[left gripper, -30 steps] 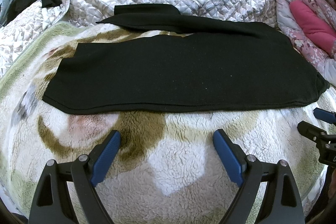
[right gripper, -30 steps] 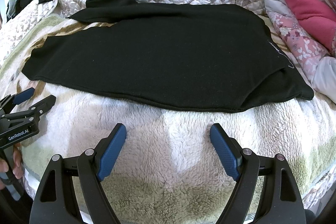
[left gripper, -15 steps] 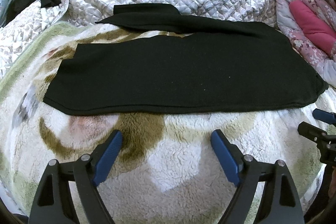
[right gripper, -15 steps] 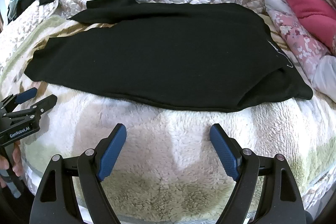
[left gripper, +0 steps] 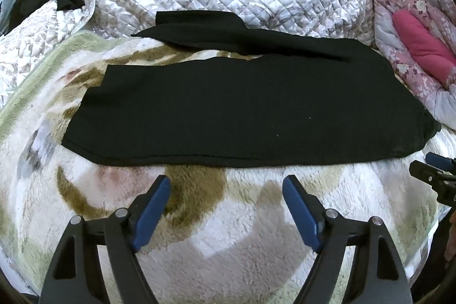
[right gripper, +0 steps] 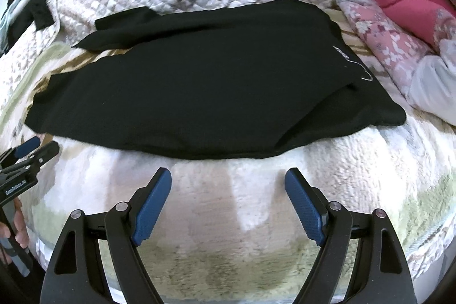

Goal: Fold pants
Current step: 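Lower both grippers onto the pants waistband and close them on the fabric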

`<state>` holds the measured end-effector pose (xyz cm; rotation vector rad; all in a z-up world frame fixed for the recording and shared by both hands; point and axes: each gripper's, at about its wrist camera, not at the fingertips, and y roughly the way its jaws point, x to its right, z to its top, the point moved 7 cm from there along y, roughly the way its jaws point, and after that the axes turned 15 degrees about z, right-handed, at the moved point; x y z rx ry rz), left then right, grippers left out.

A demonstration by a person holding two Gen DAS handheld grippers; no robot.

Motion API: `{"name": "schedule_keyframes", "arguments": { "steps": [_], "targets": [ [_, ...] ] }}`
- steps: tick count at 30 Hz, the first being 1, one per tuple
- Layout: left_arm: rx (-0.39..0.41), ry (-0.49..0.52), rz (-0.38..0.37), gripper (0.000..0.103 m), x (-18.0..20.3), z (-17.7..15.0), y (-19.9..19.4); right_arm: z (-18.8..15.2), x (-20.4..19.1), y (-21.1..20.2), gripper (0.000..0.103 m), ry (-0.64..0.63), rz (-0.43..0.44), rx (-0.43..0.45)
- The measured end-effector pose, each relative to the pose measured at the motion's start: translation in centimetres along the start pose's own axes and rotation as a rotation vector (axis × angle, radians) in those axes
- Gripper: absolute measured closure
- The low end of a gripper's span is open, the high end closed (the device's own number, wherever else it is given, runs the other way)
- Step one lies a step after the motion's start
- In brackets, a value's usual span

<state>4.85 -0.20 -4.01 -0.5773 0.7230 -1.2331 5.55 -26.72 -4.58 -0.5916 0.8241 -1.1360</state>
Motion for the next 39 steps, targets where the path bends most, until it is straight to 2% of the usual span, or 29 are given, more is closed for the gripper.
{"name": "schedule_keyframes", "arguments": {
  "steps": [11, 19, 29, 33, 39],
  "targets": [
    [-0.018, -0.034, 0.013, 0.02, -1.4, 0.8, 0.7, 0.5, 2.4, -0.5, 0.021, 0.071, -0.001, 0.019],
    [-0.038, -0.085, 0.038, 0.02, -3.5, 1.1, 1.9, 1.7, 3.3, -0.4, 0.021, 0.105, 0.033, 0.044],
    [-0.078, -0.271, 0.045, 0.02, -8.8, 1.7, 3.7, 3.5, 4.9, -1.4, 0.021, 0.195, 0.112, 0.132],
    [-0.098, -0.391, -0.036, 0.021, -10.8, 1.8, 4.5, 4.0, 5.3, -1.6, 0.021, 0.217, 0.134, 0.166],
    [-0.074, -0.419, -0.052, 0.021, -10.9, 2.4, 5.0, 5.4, 6.7, -2.3, 0.021, 0.268, 0.141, 0.241]
  ]
}}
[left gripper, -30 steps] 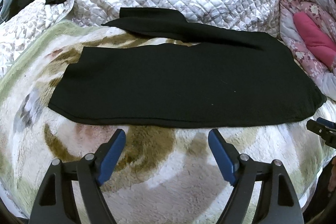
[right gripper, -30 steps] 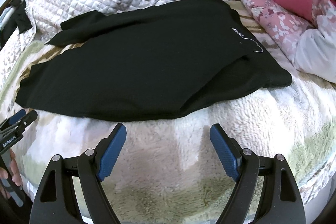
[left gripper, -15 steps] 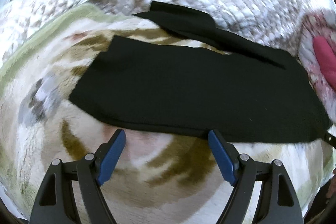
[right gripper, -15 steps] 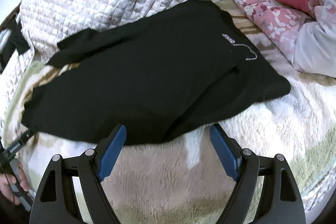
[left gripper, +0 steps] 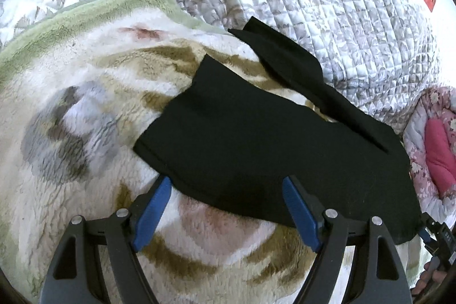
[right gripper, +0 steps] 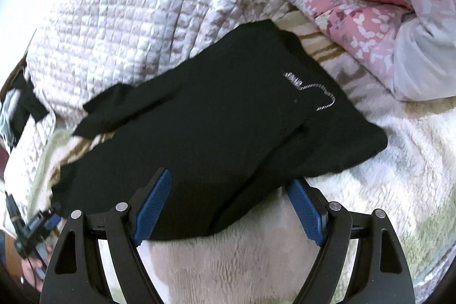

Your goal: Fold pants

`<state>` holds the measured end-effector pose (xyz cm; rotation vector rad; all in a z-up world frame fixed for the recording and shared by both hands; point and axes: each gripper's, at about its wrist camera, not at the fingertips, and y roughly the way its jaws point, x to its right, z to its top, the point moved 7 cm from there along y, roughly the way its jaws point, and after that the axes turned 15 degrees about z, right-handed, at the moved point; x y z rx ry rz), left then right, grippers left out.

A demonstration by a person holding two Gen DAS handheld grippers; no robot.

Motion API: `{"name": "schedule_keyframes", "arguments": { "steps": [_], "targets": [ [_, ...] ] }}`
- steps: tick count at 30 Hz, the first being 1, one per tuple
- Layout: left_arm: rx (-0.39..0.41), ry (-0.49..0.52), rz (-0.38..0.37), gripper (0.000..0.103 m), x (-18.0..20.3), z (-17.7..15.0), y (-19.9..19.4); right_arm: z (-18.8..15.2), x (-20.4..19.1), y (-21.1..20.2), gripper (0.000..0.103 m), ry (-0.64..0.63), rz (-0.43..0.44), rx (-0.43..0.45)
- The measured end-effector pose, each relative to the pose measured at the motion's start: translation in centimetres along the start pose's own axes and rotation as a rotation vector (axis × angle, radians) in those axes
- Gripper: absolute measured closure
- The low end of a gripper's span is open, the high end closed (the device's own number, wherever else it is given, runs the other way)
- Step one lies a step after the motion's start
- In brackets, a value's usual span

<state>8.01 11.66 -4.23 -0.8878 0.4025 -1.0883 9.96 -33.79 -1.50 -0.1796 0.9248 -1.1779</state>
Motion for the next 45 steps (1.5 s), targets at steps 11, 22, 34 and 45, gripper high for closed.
{"name": "schedule_keyframes", "arguments": {
  "steps": [11, 22, 34, 45],
  "targets": [
    [-0.008, -0.01, 0.059, 0.071, -0.1, 1.1, 1.7, 1.6, 3.3, -0.2, 0.058, 0.107, -0.013, 0.073],
    [-0.017, -0.016, 0.076, 0.099, -0.7, 2.0, 0.8, 1.4, 4.4, -2.5, 0.099, 0.209, 0.025, 0.099],
    [0.005, -0.03, 0.045, 0.099, -3.5, 0.6, -6.5, -2.2, 3.1, -9.2, 0.099, 0.277, 0.074, 0.094],
    [-0.048, -0.028, 0.077, 0.099, -5.1, -3.3, -7.6, -4.4, 4.0, -9.9, 0.099, 0.301, 0.003, 0.04]
  ]
}}
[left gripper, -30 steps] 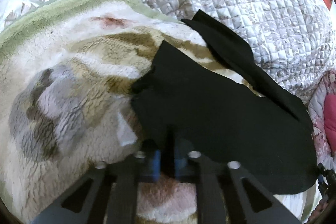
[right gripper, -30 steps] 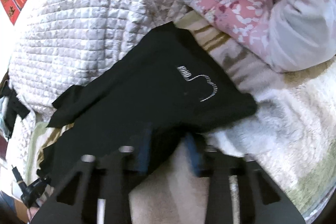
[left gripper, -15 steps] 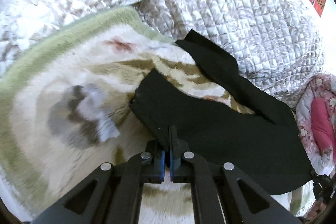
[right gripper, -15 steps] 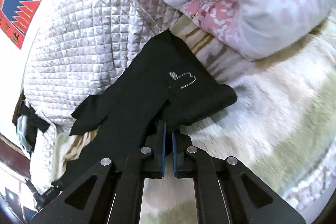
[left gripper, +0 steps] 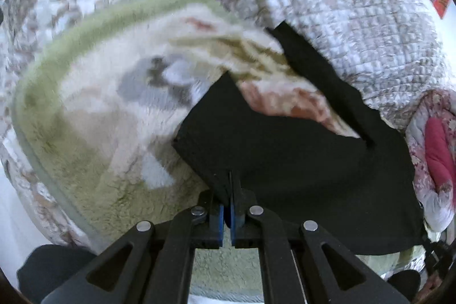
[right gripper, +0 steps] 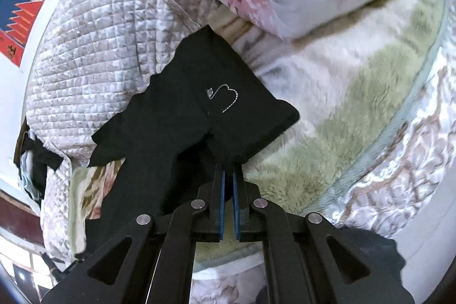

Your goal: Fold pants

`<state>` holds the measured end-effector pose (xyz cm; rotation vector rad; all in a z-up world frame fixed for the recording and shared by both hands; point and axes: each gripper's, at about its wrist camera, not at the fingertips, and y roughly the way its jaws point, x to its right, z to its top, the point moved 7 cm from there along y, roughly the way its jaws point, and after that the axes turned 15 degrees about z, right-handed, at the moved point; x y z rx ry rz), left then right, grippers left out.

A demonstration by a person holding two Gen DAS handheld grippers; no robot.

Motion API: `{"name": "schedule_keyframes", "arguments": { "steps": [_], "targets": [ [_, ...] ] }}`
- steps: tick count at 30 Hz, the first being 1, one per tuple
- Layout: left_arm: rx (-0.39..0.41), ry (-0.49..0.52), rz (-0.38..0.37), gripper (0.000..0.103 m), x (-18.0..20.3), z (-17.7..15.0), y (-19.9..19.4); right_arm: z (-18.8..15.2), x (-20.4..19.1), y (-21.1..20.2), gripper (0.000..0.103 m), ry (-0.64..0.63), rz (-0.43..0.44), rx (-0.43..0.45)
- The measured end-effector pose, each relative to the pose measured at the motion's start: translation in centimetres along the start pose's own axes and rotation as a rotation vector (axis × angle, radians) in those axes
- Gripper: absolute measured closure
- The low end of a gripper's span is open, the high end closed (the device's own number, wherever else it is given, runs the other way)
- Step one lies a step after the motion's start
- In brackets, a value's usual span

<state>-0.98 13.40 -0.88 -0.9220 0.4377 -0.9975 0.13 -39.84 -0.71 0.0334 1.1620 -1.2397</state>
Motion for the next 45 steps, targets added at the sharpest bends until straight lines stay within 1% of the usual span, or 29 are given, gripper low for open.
{"name": "schedule_keyframes", "arguments": {
  "steps": [2, 4, 6, 7, 8, 9, 10, 11, 12, 13, 14, 15, 16, 20, 22, 23, 24, 25, 26, 27, 28, 30, 32, 34, 37, 39, 41, 43, 45],
  "targets": [
    [0.008, 0.018, 0.002, 0.099, 0.2, -0.2, -0.1, -0.6, 1.2, 0.9, 0.099, 0.018, -0.037, -0.052],
    [-0.039, 0.042, 0.02, 0.098, 0.2, -0.9, 1.2, -0.8, 1.6, 0.7, 0.098, 0.017, -0.069, -0.055],
    [-0.08, 0.024, 0.032, 0.095, -0.4, -1.5, 1.9, -0.3, 1.2, -0.6, 0.098, -0.033, -0.12, -0.018],
    [-0.07, 0.017, 0.049, 0.094, -0.8, -1.4, 1.6, 0.0, 1.0, -1.3, 0.098, -0.057, -0.144, 0.002],
    [-0.046, 0.01, 0.066, 0.093, -1.2, -1.1, 1.2, 0.6, 0.7, -2.2, 0.094, -0.087, -0.167, 0.036],
    [-0.021, 0.004, 0.081, 0.09, -1.6, -0.5, 0.8, 1.0, 0.5, -2.9, 0.086, -0.111, -0.184, 0.063],
    [0.001, 0.003, 0.099, 0.084, -1.9, 0.0, 0.4, 1.7, 0.0, -3.4, 0.081, -0.144, -0.196, 0.095],
    [0.025, 0.004, 0.116, 0.08, -2.2, 0.7, 0.1, 2.0, -0.3, -3.6, 0.075, -0.17, -0.193, 0.109],
    [0.049, 0.009, 0.123, 0.07, -2.2, 1.5, -0.1, 2.2, -0.7, -3.2, 0.067, -0.197, -0.186, 0.108],
    [0.066, 0.02, 0.118, 0.062, -2.0, 2.3, 0.0, 2.4, -1.1, -2.4, 0.062, -0.222, -0.174, 0.089],
    [0.073, 0.031, 0.112, 0.058, -1.8, 3.0, 0.2, 2.5, -1.4, -1.6, 0.054, -0.236, -0.164, 0.075],
    [0.077, 0.053, 0.094, 0.051, -1.0, 3.8, 0.8, 2.7, -1.6, -0.7, 0.051, -0.257, -0.16, 0.061],
    [0.077, 0.082, 0.073, 0.048, -0.3, 4.3, 1.3, 2.9, -1.6, 0.1, 0.051, -0.273, -0.179, 0.053],
    [0.04, 0.165, 0.091, 0.048, 2.1, 6.1, 4.9, 3.6, -0.7, 1.1, 0.051, -0.255, -0.213, 0.058],
    [0.034, 0.232, 0.142, 0.049, 3.2, 6.3, 6.4, 3.6, -0.5, 1.5, 0.051, -0.263, -0.218, 0.048],
    [0.052, 0.274, 0.179, 0.05, 3.7, 6.3, 6.9, 3.5, -0.5, 1.6, 0.051, -0.264, -0.219, 0.041],
    [0.081, 0.315, 0.219, 0.066, 4.2, 6.3, 7.2, 3.4, -0.4, 1.7, 0.051, -0.261, -0.216, 0.035],
    [0.112, 0.358, 0.27, 0.085, 4.5, 6.3, 7.3, 3.4, -0.5, 1.7, 0.051, -0.26, -0.212, 0.034],
    [0.134, 0.389, 0.284, 0.093, 4.9, 6.4, 7.3, 3.4, -0.6, 1.7, 0.051, -0.263, -0.212, 0.037],
    [0.144, 0.385, 0.252, 0.098, 5.2, 6.5, 7.0, 3.5, -0.7, 1.5, 0.051, -0.27, -0.214, 0.043],
    [0.169, 0.361, 0.25, 0.098, 5.2, 6.9, 6.4, 3.5, -0.9, 1.5, 0.051, -0.276, -0.214, 0.049],
    [0.234, 0.349, 0.284, 0.098, 4.7, 8.1, 5.6, 3.6, -1.0, 1.5, 0.051, -0.28, -0.214, 0.049],
    [0.195, 0.302, 0.249, 0.097, 4.2, 8.7, 6.2, 3.6, -1.2, 1.5, 0.051, -0.279, -0.213, 0.047],
    [0.153, 0.283, 0.263, 0.093, 3.6, 8.6, 7.3, 3.5, -1.6, 1.4, 0.051, -0.295, -0.214, 0.045],
    [0.174, 0.311, 0.283, 0.091, 3.9, 8.4, 7.1, 3.5, -1.9, 1.2, 0.051, -0.326, -0.233, 0.044],
    [0.171, 0.294, 0.288, 0.09, 3.6, 8.6, 6.7, 3.6, -2.0, 1.0, 0.051, -0.329, -0.237, 0.045],
    [0.183, 0.257, 0.292, 0.087, 3.0, 8.8, 5.7, 3.8, -1.9, 0.7, 0.051, -0.326, -0.24, 0.05],
    [0.213, 0.224, 0.32, 0.071, 2.4, 9.1, 4.6, 4.0, -1.7, 0.5, 0.051, -0.323, -0.248, 0.045],
    [0.221, 0.194, 0.304, 0.069, 2.1, 9.2, 3.6, 4.0, -0.4, 0.8, 0.051, -0.271, -0.26, 0.005]
  ]
}}
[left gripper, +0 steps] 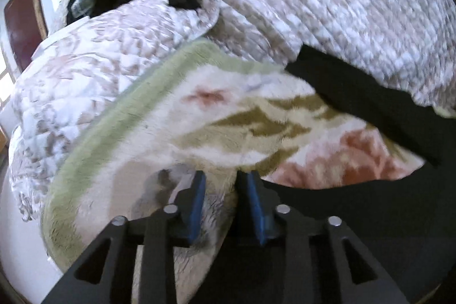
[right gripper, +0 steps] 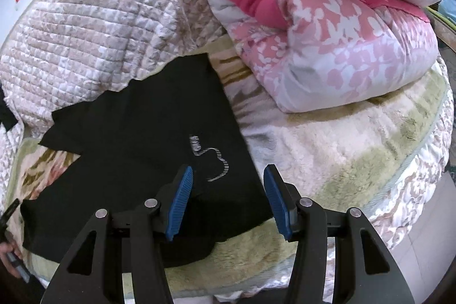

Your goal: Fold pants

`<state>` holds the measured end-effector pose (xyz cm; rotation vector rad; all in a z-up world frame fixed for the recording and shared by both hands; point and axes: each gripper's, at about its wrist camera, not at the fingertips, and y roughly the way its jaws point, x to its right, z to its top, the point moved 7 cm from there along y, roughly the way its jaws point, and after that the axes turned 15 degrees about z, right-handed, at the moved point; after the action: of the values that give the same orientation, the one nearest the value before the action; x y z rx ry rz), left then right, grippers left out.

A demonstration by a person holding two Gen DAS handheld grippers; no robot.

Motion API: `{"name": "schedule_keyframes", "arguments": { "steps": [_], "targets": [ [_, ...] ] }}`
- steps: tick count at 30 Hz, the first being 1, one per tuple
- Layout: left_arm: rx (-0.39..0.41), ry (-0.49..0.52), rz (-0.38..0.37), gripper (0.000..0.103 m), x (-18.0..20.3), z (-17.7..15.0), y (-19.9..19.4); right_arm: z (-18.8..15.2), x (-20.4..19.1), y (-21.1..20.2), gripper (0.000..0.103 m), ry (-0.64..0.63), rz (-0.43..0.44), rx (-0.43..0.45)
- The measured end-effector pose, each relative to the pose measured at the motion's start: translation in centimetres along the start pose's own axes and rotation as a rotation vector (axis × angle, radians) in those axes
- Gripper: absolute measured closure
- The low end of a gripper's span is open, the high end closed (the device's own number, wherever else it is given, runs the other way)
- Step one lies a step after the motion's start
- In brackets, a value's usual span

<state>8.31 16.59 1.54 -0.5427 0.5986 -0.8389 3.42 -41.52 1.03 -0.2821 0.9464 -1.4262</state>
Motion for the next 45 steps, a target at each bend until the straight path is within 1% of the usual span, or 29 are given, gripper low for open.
{"name": "schedule_keyframes", "arguments": {
  "steps": [2, 4, 5, 7, 9, 10, 12, 13, 14, 16, 18, 20, 22, 23, 25, 26, 27, 28, 29, 31, 33, 35, 36, 37, 38, 39, 42, 44, 45],
  "targets": [
    [-0.012, -0.02, -0.055, 0.069, 0.1, -0.1, -1.1, -0.8, 1.4, 0.8, 0.051, 0.106, 0.035, -0.045],
    [-0.034, -0.02, -0.146, 0.066, 1.2, -0.8, -2.5, -2.0, 2.7, 2.0, 0.051, 0.202, 0.06, -0.116],
    [-0.046, -0.005, -0.194, 0.066, 2.0, -1.3, -3.2, -2.4, 3.0, 2.4, 0.051, 0.237, 0.079, -0.136],
    [-0.066, 0.031, -0.282, 0.066, 4.0, -2.7, -4.8, -2.8, 3.5, 2.5, 0.051, 0.314, 0.127, -0.139],
    [-0.091, 0.077, -0.372, 0.066, 6.4, -4.4, -6.3, -2.8, 3.7, 2.6, 0.051, 0.331, 0.146, -0.138],
    [-0.099, 0.105, -0.409, 0.066, 7.6, -5.3, -7.0, -2.8, 3.8, 2.5, 0.054, 0.335, 0.147, -0.135],
    [-0.105, 0.162, -0.448, 0.066, 9.6, -6.8, -8.2, -2.6, 4.2, 2.0, 0.074, 0.338, 0.135, -0.115],
    [-0.111, 0.19, -0.459, 0.066, 10.4, -7.5, -8.6, -2.4, 4.3, 1.7, 0.079, 0.336, 0.143, -0.1],
    [-0.119, 0.207, -0.468, 0.066, 11.1, -8.0, -8.8, -2.2, 4.3, 1.3, 0.083, 0.328, 0.149, -0.088],
    [-0.136, 0.22, -0.485, 0.066, 11.7, -8.5, -9.0, -1.4, 4.0, 0.4, 0.085, 0.285, 0.141, -0.053],
    [-0.139, 0.225, -0.484, 0.066, 11.7, -8.7, -9.2, -1.0, 4.1, 0.2, 0.086, 0.257, 0.119, -0.047],
    [-0.139, 0.219, -0.48, 0.066, 11.4, -8.5, -9.1, -0.9, 4.0, 0.8, 0.086, 0.21, 0.062, -0.061],
    [-0.142, 0.209, -0.467, 0.066, 11.0, -8.4, -8.6, -1.1, 3.1, 1.4, 0.085, 0.13, 0.005, -0.107],
    [-0.145, 0.204, -0.46, 0.066, 10.7, -8.5, -8.5, -1.1, 2.8, 1.4, 0.083, 0.105, -0.023, -0.113],
    [-0.151, 0.195, -0.451, 0.066, 10.2, -8.6, -8.2, -0.7, 2.0, 0.7, 0.079, 0.052, -0.082, -0.094],
    [-0.151, 0.191, -0.447, 0.066, 10.0, -8.6, -8.1, -0.4, 1.4, 0.1, 0.079, 0.015, -0.1, -0.064],
    [-0.15, 0.186, -0.442, 0.066, 9.7, -8.6, -8.0, -0.1, 0.4, -0.7, 0.079, -0.024, -0.091, -0.027],
    [-0.149, 0.178, -0.437, 0.066, 9.3, -8.5, -7.9, -0.1, -1.0, -1.2, 0.078, -0.065, -0.061, -0.006],
    [-0.148, 0.169, -0.428, 0.066, 8.9, -8.4, -7.7, -0.2, -2.2, -1.3, 0.075, -0.104, -0.03, -0.004],
    [-0.148, 0.145, -0.408, 0.066, 8.1, -8.1, -7.1, -0.9, -5.1, -0.6, 0.074, -0.19, 0.045, -0.028],
    [-0.157, 0.123, -0.386, 0.066, 7.4, -8.0, -6.4, -2.2, -7.4, 0.9, 0.074, -0.255, 0.104, -0.084],
    [-0.166, 0.108, -0.356, 0.066, 6.8, -7.9, -5.6, -3.7, -8.8, 2.4, 0.074, -0.293, 0.148, -0.141],
    [-0.175, 0.101, -0.343, 0.066, 6.4, -8.0, -5.3, -4.6, -9.0, 3.6, 0.074, -0.307, 0.156, -0.184],
    [-0.182, 0.096, -0.33, 0.066, 6.1, -8.1, -5.0, -5.3, -9.0, 4.7, 0.074, -0.305, 0.134, -0.226],
    [-0.19, 0.096, -0.314, 0.066, 5.8, -8.3, -4.7, -6.2, -8.1, 6.0, 0.074, -0.287, 0.089, -0.285],
    [-0.202, 0.101, -0.297, 0.066, 5.5, -8.6, -4.2, -6.5, -7.6, 6.5, 0.074, -0.271, 0.087, -0.3],
    [-0.203, 0.115, -0.288, 0.066, 5.3, -8.7, -4.0, -5.6, -7.9, 5.5, 0.074, -0.255, 0.113, -0.259],
    [-0.199, 0.124, -0.292, 0.066, 5.4, -8.5, -4.3, -4.9, -8.4, 4.5, 0.074, -0.269, 0.124, -0.228],
    [-0.193, 0.128, -0.301, 0.066, 5.6, -8.2, -4.6, -4.5, -8.7, 4.2, 0.069, -0.277, 0.133, -0.216]
  ]
}}
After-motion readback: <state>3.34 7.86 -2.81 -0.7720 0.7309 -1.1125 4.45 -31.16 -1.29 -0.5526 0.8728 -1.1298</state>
